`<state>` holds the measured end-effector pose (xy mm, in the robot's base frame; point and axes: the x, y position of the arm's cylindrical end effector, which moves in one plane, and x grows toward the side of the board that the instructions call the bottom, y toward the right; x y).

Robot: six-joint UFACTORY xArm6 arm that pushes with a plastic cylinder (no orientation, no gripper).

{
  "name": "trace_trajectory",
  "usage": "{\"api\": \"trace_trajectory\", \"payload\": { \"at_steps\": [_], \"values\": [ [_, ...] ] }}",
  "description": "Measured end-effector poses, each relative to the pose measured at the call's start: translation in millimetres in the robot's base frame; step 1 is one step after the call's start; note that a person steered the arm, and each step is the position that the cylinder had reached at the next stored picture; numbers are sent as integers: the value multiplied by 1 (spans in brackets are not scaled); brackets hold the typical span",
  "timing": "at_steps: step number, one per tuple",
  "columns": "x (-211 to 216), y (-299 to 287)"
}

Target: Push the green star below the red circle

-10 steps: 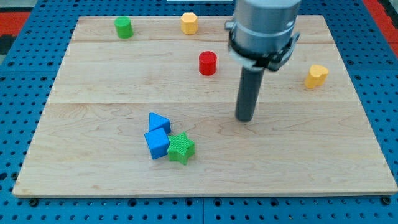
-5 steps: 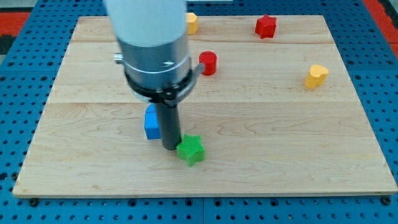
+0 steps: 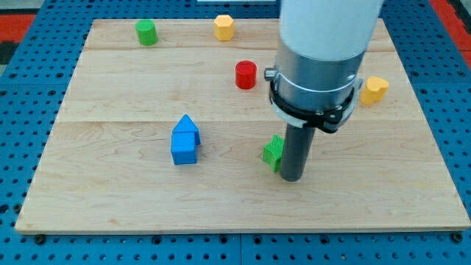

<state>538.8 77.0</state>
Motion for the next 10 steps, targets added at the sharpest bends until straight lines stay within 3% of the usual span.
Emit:
{"api": "trace_trajectory", "payload": {
  "at_steps": [2,4,5,7,8,9,10],
  "values": [
    [-50,-130],
    [-43,-9],
    [-54,13],
    [-127,7],
    [-141,56],
    [-153,10],
    [-135,-61]
  ]
}}
